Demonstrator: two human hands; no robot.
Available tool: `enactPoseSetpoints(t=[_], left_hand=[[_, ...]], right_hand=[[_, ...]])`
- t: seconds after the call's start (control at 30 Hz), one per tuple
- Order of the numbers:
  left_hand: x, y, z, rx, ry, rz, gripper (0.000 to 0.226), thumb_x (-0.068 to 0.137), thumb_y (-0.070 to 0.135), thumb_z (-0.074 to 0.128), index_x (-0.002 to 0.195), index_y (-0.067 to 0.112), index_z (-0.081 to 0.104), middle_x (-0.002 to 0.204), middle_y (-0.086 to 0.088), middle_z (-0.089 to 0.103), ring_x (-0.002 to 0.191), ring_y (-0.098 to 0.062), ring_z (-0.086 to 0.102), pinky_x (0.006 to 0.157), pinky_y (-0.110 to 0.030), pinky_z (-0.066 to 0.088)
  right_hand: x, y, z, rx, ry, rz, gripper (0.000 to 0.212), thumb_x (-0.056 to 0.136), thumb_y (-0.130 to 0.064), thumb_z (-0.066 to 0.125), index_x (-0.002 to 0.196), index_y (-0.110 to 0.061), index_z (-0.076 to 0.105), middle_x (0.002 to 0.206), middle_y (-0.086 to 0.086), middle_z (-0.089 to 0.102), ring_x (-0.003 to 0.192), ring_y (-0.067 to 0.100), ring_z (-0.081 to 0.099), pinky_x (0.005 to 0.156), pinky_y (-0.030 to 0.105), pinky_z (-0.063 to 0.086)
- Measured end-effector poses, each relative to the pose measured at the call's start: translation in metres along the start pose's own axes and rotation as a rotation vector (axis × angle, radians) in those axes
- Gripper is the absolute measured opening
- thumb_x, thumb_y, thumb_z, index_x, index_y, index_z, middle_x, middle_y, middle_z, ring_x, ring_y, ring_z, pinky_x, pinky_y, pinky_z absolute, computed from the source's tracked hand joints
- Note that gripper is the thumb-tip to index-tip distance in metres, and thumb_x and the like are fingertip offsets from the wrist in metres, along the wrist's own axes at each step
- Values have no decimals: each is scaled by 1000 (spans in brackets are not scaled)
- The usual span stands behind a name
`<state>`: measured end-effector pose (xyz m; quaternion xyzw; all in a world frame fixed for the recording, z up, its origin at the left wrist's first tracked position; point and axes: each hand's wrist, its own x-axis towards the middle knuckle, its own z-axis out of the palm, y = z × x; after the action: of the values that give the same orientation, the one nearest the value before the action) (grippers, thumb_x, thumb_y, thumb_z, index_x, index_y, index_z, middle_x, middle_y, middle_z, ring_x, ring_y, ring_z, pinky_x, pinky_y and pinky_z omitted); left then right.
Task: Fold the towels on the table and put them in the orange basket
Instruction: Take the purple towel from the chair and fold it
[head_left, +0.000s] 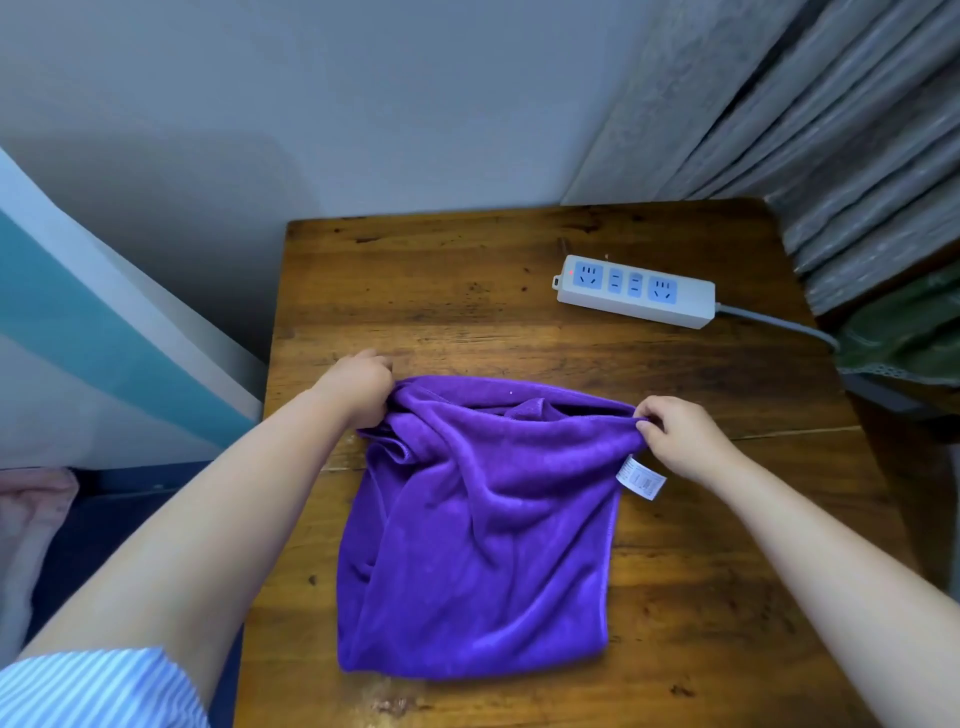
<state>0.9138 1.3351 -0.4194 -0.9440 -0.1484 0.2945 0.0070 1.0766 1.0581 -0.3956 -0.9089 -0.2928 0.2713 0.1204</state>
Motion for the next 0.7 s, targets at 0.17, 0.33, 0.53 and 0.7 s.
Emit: enactPoseSetpoints(t=[0.17,0.33,0.53,0.7], left_hand=[[-17,1,-9,-242,80,-13,26,88,15,51,98,-4,66,113,-16,51,99,-31,58,75,-25,43],[-59,-8,-46,-459,241,-273,27,84,17,54,64,0,59,74,-15,58,77,-31,52,57,-30,37],[-128,-19,-97,-678,448,-177,39,78,11,58,44,18,40,52,1,42,58,-18,43,54,-24,33],[-209,-18,-140,-1133,587,54,18,48,39,50,41,22,52,53,5,50,47,0,47,47,-7,33]], right_hand=[[-16,0,-10,83,84,-95,17,89,0,50,95,5,65,100,17,63,86,18,49,75,21,32],[-34,-18,-51,122,192,-273,13,85,5,55,88,7,67,85,7,57,82,19,51,69,16,36],[-60,-42,-120,243,309,-418,16,78,12,59,77,-1,69,74,7,58,64,-6,55,65,-4,38],[-97,-36,-174,577,260,-361,57,80,19,54,48,-27,67,49,-14,65,51,-11,58,57,-1,45]])
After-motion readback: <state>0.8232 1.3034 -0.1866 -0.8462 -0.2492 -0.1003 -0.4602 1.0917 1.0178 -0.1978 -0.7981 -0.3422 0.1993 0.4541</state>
